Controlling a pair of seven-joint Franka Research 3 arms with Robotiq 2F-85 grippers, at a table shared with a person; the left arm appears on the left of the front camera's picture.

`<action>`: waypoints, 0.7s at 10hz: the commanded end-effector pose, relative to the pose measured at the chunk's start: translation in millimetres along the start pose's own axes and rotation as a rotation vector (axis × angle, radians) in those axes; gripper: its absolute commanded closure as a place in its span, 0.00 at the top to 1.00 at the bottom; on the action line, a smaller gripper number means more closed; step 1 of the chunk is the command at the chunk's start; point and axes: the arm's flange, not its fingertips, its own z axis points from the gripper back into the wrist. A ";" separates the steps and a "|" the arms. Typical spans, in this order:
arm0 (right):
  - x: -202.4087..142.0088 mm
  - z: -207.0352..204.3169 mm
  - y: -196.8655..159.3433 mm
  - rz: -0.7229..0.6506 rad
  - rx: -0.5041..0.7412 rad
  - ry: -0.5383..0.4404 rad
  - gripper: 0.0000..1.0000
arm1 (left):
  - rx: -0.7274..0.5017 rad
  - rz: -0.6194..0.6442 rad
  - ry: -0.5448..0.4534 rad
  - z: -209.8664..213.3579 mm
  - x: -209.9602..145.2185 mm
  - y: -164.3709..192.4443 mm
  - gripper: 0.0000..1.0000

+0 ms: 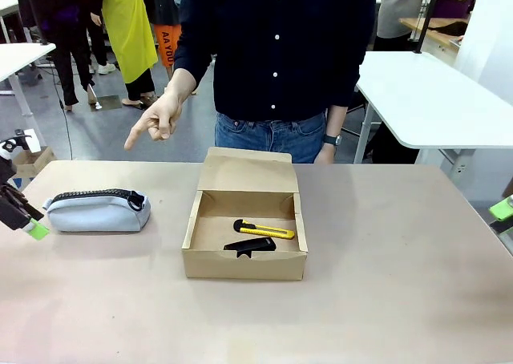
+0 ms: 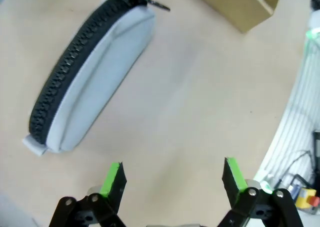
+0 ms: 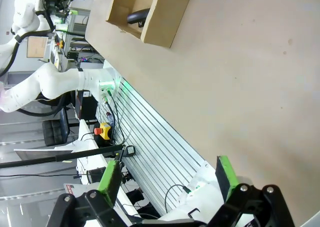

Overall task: Pack the items into the box.
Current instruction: Pick up the item indicated by the person and place it inside the Mailer Box.

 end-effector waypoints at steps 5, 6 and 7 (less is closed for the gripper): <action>-1.8 3.8 -1.8 0.017 -0.003 0.012 1.00 | 0.266 -0.887 0.353 66.7 69.6 -19.1 1.00; -1.8 3.8 -1.8 0.017 -0.003 0.012 1.00 | 0.288 -0.981 0.417 57.9 92.1 -17.7 1.00; -1.8 3.8 -1.8 0.017 -0.003 0.012 1.00 | 0.292 -1.020 0.467 55.5 107.3 -20.6 1.00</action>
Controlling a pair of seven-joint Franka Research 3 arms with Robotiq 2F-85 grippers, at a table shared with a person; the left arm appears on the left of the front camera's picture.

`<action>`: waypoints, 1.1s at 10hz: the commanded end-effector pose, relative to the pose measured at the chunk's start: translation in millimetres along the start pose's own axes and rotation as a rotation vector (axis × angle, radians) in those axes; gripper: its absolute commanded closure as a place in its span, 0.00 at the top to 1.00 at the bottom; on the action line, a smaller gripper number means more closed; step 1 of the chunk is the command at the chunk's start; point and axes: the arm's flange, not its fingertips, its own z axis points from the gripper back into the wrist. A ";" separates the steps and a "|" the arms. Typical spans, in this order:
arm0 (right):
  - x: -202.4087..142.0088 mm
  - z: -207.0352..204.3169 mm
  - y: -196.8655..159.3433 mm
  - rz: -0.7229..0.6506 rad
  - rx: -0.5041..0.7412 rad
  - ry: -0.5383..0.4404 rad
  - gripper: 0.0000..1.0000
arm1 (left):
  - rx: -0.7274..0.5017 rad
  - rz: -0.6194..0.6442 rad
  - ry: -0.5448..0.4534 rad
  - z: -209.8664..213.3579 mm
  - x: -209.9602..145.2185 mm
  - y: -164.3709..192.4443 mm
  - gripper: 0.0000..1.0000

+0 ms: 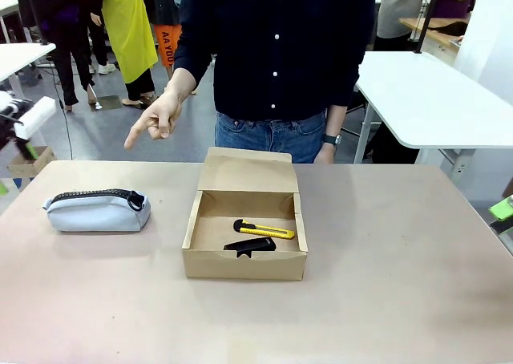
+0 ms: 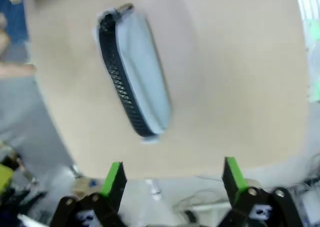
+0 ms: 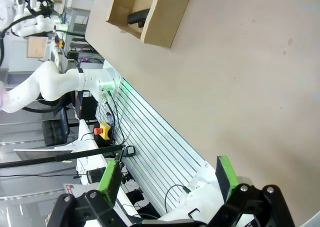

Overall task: Pack the items into the box.
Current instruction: Pick up the item indicated by the person and place it inside the Mailer Box.

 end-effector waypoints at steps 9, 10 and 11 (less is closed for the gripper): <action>-1.7 3.5 -1.7 0.017 -0.003 0.013 1.00 | 0.039 0.124 -0.090 -6.8 16.1 34.4 1.00; -1.7 3.5 -1.7 0.017 -0.003 0.013 1.00 | 0.072 0.165 -0.100 -11.3 15.9 37.6 1.00; -1.7 3.5 -1.7 0.017 -0.003 0.013 1.00 | 0.076 0.174 -0.113 -19.1 11.5 39.5 1.00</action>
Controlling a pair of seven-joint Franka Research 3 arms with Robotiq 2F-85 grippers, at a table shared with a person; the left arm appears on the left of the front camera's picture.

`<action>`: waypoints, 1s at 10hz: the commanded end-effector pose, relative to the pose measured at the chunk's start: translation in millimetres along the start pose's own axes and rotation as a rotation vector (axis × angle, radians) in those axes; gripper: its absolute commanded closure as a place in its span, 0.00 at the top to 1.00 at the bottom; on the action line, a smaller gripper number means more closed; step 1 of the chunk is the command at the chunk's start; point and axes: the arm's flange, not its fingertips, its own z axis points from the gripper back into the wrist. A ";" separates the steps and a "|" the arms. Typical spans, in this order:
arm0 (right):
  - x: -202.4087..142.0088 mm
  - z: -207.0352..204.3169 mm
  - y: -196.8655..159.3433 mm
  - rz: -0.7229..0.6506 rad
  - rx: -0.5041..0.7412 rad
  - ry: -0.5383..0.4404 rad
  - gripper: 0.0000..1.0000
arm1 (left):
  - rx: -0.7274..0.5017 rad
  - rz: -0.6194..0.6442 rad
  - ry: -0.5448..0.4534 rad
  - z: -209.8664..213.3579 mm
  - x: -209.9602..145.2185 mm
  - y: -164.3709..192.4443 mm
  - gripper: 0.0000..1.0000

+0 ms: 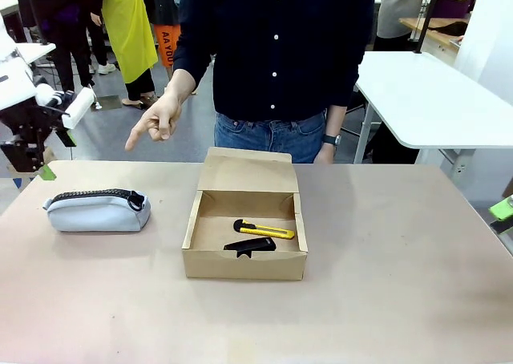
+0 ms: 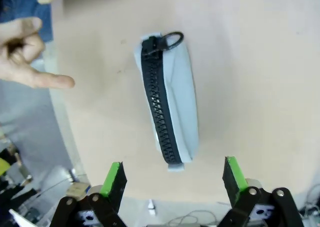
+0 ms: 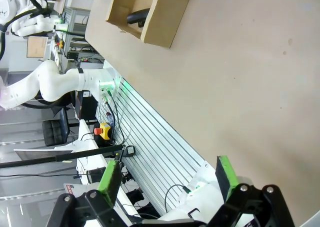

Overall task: Pack the items into the box.
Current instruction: Pick up the item indicated by the person and place it inside the Mailer Box.

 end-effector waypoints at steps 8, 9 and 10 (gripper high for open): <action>-1.8 3.5 -1.7 0.017 -0.003 0.013 1.00 | -0.200 0.067 -0.084 -106.4 -33.8 54.1 1.00; -1.8 3.5 -1.7 0.017 -0.003 0.013 1.00 | -0.224 0.099 -0.083 -122.5 -34.1 51.8 1.00; -1.8 3.5 -1.7 0.017 -0.003 0.013 1.00 | -0.255 0.099 -0.092 -136.9 -30.5 46.7 1.00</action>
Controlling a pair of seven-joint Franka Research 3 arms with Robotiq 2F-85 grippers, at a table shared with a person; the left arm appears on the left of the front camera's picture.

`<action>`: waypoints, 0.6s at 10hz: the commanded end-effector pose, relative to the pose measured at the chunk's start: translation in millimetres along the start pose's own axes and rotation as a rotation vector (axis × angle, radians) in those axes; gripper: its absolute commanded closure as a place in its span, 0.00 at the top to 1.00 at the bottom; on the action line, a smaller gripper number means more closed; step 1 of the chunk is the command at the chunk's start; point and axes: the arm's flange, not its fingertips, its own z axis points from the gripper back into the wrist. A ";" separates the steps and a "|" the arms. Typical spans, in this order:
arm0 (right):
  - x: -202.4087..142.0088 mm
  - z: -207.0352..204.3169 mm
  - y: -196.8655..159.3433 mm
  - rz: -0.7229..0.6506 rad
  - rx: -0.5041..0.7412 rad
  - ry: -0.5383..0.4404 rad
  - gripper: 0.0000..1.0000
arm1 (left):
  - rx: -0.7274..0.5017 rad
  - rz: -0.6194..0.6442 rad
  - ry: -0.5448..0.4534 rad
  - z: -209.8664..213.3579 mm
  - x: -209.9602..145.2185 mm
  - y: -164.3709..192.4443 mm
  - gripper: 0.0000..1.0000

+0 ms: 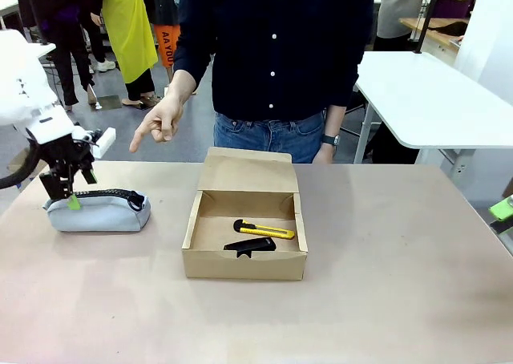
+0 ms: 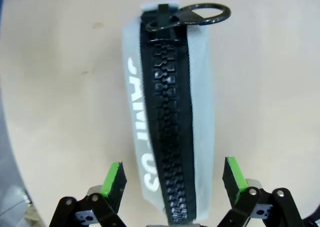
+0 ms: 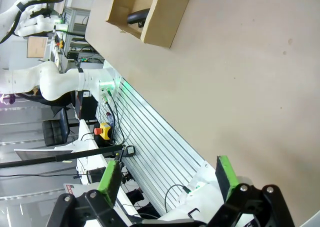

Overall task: Pack the items into the box.
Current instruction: Pick up the item indicated by the person and place it inside the Mailer Box.

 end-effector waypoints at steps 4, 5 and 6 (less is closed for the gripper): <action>-1.7 3.5 -1.6 0.017 -0.003 0.013 1.00 | -0.072 0.016 -0.010 -25.3 11.3 5.8 1.00; -1.7 3.5 -1.6 0.017 -0.003 0.013 1.00 | -0.083 0.023 -0.002 -29.1 10.7 8.9 1.00; -1.7 3.5 -1.6 0.017 -0.003 0.013 1.00 | -0.082 0.024 -0.005 -29.9 10.8 8.8 1.00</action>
